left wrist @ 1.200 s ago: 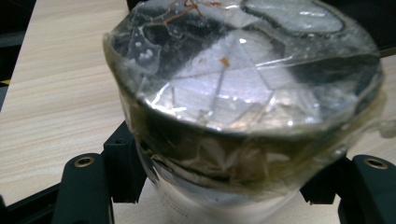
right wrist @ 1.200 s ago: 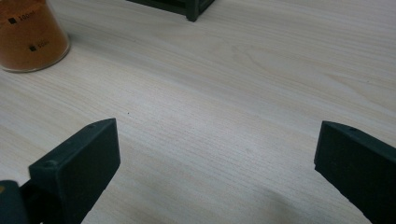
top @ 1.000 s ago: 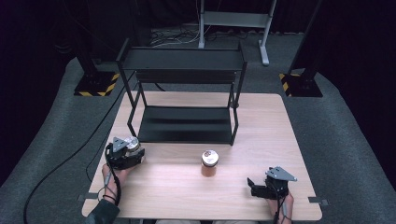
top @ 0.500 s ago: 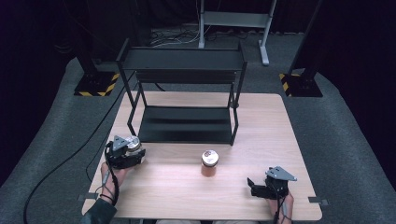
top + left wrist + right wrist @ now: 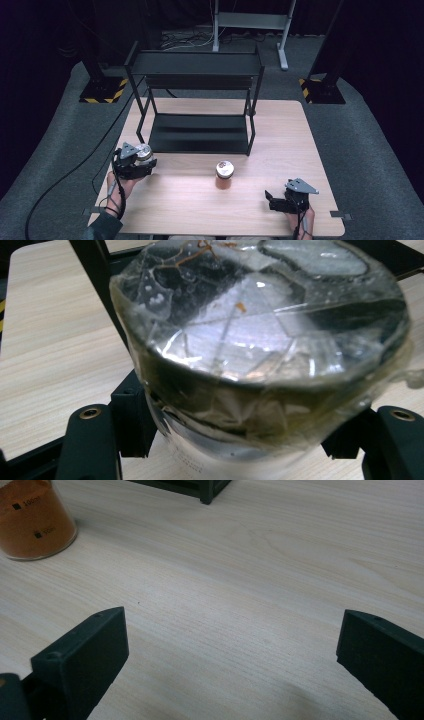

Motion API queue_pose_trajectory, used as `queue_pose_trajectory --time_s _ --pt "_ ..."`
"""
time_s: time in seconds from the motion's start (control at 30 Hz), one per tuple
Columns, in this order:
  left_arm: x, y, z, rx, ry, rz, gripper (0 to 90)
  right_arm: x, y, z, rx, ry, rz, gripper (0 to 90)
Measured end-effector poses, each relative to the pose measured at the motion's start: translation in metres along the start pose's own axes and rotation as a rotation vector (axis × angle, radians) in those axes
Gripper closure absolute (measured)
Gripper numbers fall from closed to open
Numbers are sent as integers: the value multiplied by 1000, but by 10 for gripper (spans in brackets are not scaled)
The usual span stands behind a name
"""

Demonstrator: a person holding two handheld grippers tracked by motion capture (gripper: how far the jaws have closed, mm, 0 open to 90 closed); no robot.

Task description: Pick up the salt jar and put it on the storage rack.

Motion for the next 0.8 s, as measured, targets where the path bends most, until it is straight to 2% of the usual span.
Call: queue_pose_trajectory --time_s 0.4,0.8 --pt "-3 16 2 17 -49 13 308 0 0 0 -1 5 -3 0" --pt "-4 31 4 20 -77 18 308 0 0 0 4 5 -2 0"
Point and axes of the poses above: each handheld gripper's, and its own axes: z roughly forward along the jaws, y roughly out of its top, x roughly to its left, the point moved 6 cm from there along z, roughly forward along the jaws, and after that the axes turned 14 degrees about -x, right-handed, at the moved point
